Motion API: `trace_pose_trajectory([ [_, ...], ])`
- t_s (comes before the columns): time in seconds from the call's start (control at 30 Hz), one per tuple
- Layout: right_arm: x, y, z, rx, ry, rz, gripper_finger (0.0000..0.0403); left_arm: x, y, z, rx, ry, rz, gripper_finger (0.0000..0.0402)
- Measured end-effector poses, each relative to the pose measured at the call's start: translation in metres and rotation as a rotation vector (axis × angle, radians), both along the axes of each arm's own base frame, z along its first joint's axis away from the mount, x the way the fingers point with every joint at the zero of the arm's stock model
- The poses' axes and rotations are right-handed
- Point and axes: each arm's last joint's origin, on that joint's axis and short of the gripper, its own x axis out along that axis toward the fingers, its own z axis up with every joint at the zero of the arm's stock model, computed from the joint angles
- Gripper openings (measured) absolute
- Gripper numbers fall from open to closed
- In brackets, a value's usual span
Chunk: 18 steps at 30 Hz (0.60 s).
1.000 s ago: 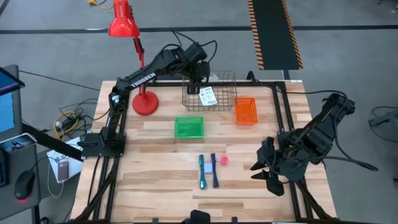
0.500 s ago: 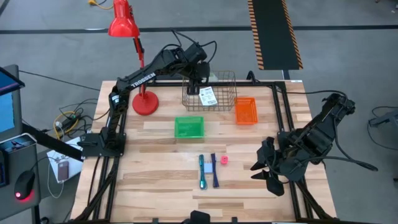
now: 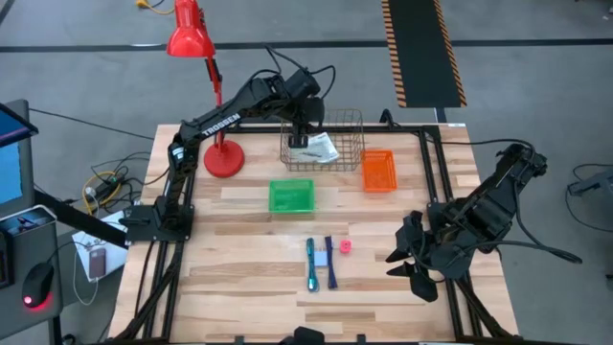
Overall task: Pick and place items into bin
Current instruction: Put the pink charger adapter into the orange bin
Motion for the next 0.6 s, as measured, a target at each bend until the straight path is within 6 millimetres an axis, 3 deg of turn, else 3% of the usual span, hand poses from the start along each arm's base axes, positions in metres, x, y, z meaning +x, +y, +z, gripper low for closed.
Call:
trace_pose_trajectory([
  [0.27,0.000,0.000,0.000,0.000,0.000,0.000,0.0135,-0.004,-0.003,-0.003,0.054,0.086,0.105,0.0151],
  [0.47,0.000,0.000,0.000,0.000,0.000,0.000,0.0135,-0.014,-0.031,-0.012,0.084,0.306,0.240,0.0151],
  [0.6,0.000,0.000,0.000,0.000,0.000,0.000,0.0134,-0.016,-0.051,-0.008,0.053,0.295,0.290,0.0151],
])
